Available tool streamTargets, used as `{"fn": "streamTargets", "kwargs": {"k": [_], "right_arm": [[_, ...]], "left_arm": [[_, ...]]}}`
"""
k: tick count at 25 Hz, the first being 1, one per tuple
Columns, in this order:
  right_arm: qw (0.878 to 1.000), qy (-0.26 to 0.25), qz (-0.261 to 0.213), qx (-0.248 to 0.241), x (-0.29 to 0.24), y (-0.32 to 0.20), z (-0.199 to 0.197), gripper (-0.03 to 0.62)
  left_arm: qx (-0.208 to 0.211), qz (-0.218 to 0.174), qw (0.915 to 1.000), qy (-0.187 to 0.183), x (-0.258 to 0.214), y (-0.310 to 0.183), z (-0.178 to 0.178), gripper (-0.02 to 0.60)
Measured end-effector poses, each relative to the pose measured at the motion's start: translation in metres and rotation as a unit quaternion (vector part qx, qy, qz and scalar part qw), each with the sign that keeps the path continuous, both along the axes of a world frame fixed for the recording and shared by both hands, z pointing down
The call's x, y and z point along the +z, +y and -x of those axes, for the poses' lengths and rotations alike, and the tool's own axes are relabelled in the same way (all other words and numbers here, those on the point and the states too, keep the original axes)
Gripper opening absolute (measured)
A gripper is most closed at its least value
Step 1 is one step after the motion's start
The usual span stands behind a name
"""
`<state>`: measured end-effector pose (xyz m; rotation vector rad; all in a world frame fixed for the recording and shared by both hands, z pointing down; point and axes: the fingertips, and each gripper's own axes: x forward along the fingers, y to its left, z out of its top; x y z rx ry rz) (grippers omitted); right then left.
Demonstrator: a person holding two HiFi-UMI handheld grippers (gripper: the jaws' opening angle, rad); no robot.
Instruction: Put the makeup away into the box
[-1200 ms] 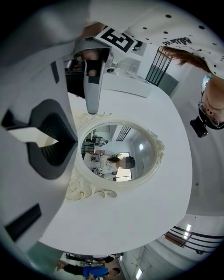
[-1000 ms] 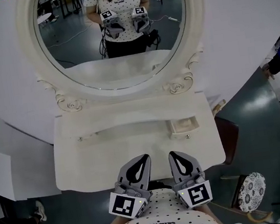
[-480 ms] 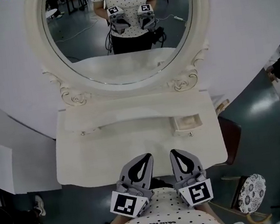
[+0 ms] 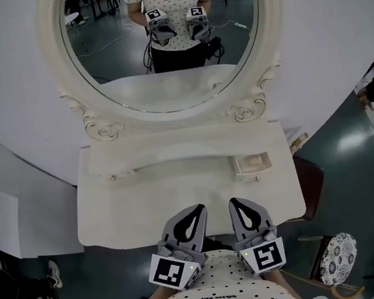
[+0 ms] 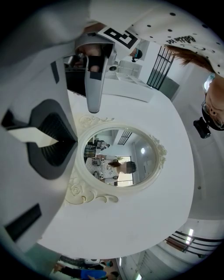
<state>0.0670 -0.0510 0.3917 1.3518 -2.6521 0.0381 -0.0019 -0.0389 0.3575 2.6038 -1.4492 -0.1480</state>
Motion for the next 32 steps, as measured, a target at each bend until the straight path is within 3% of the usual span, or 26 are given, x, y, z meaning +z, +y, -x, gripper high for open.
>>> {"fn": "streamTargets", "kwargs": {"k": [32], "right_arm": [[1.0,-0.001,0.006,0.003,0.0033,-0.0022,-0.0054,0.006]], "left_arm": [[0.0,0.01,0.9999,-0.01,0.008,0.0006,-0.0028,-0.005]]}}
